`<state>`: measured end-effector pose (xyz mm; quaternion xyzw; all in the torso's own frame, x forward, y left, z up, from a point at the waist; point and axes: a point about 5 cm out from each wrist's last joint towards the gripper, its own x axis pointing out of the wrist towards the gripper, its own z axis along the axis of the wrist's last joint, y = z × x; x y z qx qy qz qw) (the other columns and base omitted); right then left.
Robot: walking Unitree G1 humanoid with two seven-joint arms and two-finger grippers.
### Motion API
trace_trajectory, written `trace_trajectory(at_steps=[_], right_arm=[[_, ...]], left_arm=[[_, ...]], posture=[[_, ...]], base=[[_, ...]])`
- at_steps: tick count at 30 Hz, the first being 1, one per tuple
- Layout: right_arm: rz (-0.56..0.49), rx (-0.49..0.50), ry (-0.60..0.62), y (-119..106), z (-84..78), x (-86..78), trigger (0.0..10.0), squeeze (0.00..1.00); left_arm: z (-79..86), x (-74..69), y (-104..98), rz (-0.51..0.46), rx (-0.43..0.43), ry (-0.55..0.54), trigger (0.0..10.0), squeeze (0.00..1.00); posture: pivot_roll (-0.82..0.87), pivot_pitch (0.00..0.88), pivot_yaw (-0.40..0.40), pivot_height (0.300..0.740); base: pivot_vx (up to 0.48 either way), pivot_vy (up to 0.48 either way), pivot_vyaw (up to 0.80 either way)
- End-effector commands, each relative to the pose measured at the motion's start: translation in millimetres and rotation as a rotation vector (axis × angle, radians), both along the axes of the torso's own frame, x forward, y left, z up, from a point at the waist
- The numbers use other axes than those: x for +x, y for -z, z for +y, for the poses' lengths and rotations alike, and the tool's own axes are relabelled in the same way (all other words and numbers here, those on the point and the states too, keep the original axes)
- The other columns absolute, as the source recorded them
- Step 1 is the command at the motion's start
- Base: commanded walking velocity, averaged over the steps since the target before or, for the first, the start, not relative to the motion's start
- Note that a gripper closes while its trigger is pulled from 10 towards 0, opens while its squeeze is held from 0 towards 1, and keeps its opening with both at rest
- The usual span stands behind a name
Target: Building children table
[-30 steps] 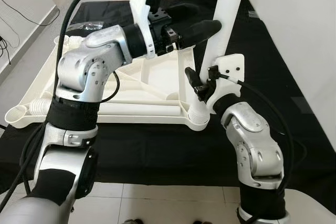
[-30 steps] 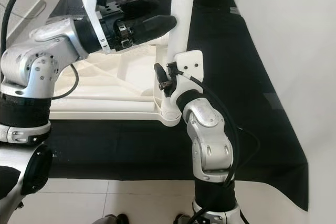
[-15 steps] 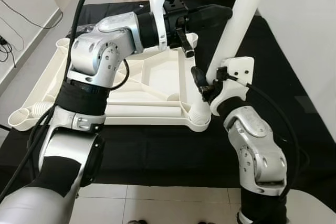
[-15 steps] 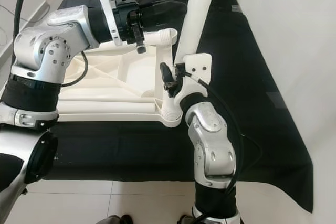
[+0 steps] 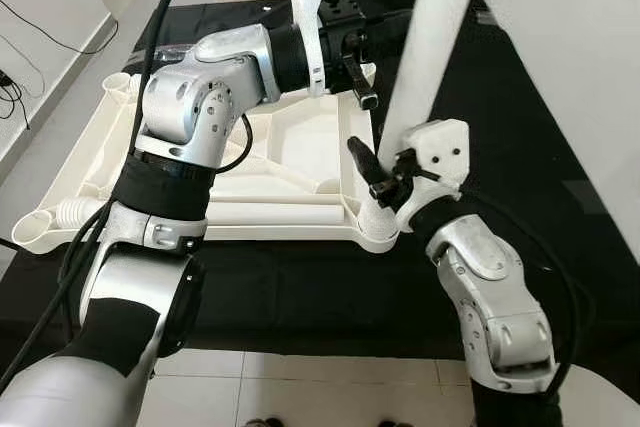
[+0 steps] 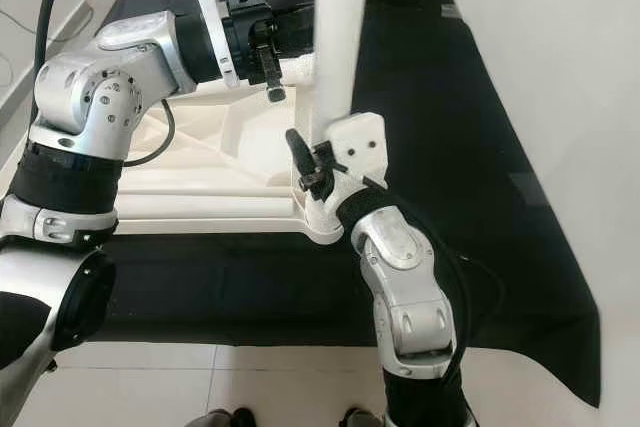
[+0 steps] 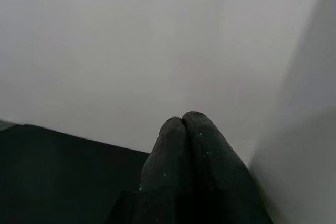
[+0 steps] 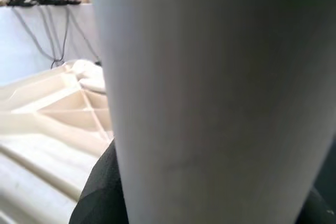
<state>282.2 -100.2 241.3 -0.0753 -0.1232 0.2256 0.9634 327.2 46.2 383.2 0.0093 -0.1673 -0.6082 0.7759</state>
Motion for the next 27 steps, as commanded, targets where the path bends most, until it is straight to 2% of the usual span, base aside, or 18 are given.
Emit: trace_trajectory(at_steps=[1, 3, 4, 10, 11, 13, 14, 15, 16, 17, 18, 19, 22, 23, 24, 26, 27], right_arm=[[0.050, -0.030, -0.100, 10, 17.2, -2.1, 0.0, 0.00], [0.046, -0.038, -0.109, 8, 17.9, -0.8, 0.0, 0.00], [0.039, -0.043, -0.119, 6, 18.9, 0.8, 0.0, 0.00], [0.025, -0.051, -0.142, 2, 21.3, 3.0, 0.0, 0.00], [0.021, -0.053, -0.147, 2, 22.0, 3.2, 0.0, 0.00], [0.018, -0.057, -0.151, 2, 22.3, 3.3, 0.0, 0.00], [0.017, -0.060, -0.153, 2, 22.6, 3.6, 0.0, 0.00], [0.017, -0.060, -0.153, 2, 22.6, 3.6, 0.0, 0.00], [0.016, -0.067, -0.151, 2, 22.5, 4.9, 0.0, 0.00], [0.016, -0.067, -0.151, 2, 22.5, 4.9, 0.0, 0.00], [0.016, -0.067, -0.150, 2, 22.5, 5.5, 0.0, 0.00], [0.016, -0.067, -0.150, 2, 22.5, 5.5, 0.0, 0.00], [0.017, -0.071, -0.143, 2, 21.0, 8.3, 0.0, 0.00], [0.017, -0.071, -0.143, 2, 21.0, 8.3, 0.0, 0.00], [0.021, -0.072, -0.134, 2, 19.7, 9.8, 0.0, 0.00], [0.028, -0.072, -0.109, 2, 15.6, 13.9, 0.0, 0.00], [0.030, -0.069, -0.097, 2, 13.7, 15.7, 0.0, 0.00]], left_arm=[[-6.5, -5.9, 4, -0.005, 0.020, 0.041, 0.0, 0.00], [-6.4, -6.4, 5, -0.005, 0.030, 0.045, 0.0, 0.00], [-6.6, -7.2, 6, -0.008, 0.037, 0.048, 10.0, 0.00], [-7.4, -7.9, 6, -0.021, 0.048, 0.049, 10.0, 0.00], [-7.4, -7.3, 5, -0.027, 0.049, 0.042, 8.0, 0.00], [-7.3, -6.9, 4, -0.040, 0.053, 0.034, 8.1, 0.00], [-7.1, -7.4, 3, -0.055, 0.054, 0.032, 8.9, 0.00], [-7.1, -7.4, 3, -0.055, 0.054, 0.032, 8.9, 0.00], [-5.9, -5.6, -1, -0.083, 0.029, -0.012, 10.0, 0.00], [-5.9, -5.6, -1, -0.083, 0.029, -0.012, 10.0, 0.00], [-4.8, -6.4, -2, -0.098, 0.029, -0.013, 10.0, 1.00], [-4.8, -6.4, -2, -0.098, 0.029, -0.013, 10.0, 1.00], [10.3, 0.4, -16, -0.123, -0.033, -0.113, 10.0, 1.00], [10.3, 0.4, -16, -0.123, -0.033, -0.113, 10.0, 1.00], [17.5, 1.4, -21, -0.118, -0.056, -0.127, 10.0, 1.00], [32.5, -4.9, -25, -0.094, -0.048, -0.069, 10.0, 1.00], [38.2, -12.4, -25, -0.110, -0.032, -0.014, 10.0, 1.00]], posture=[[0.00, 0.172, 0.081, 0.740], [0.00, 0.172, 0.080, 0.740], [0.00, 0.173, 0.077, 0.740], [0.01, 0.173, 0.074, 0.740], [0.01, 0.172, 0.074, 0.740], [0.00, 0.173, 0.074, 0.740], [0.00, 0.171, 0.074, 0.740], [0.00, 0.171, 0.074, 0.740], [0.00, 0.170, 0.074, 0.740], [0.00, 0.170, 0.074, 0.740], [0.00, 0.170, 0.073, 0.740], [0.00, 0.170, 0.073, 0.740], [0.00, 0.170, 0.074, 0.740], [0.00, 0.170, 0.074, 0.740], [0.01, 0.171, 0.073, 0.740], [0.01, 0.172, 0.073, 0.740], [0.01, 0.172, 0.072, 0.740]], base=[[0.000, 0.000, 0.00], [0.000, 0.000, 0.00], [0.000, 0.000, 0.00], [0.000, 0.000, 0.00], [0.000, 0.000, 0.00], [0.000, 0.000, 0.00], [0.000, 0.000, 0.00], [0.000, 0.000, 0.00], [0.000, 0.000, 0.00], [0.000, 0.000, 0.00], [0.000, 0.000, 0.00], [0.000, 0.000, 0.00], [0.000, 0.000, 0.00], [0.000, 0.000, 0.00], [0.000, 0.000, 0.00], [0.000, 0.000, 0.00], [0.000, 0.000, 0.00]])
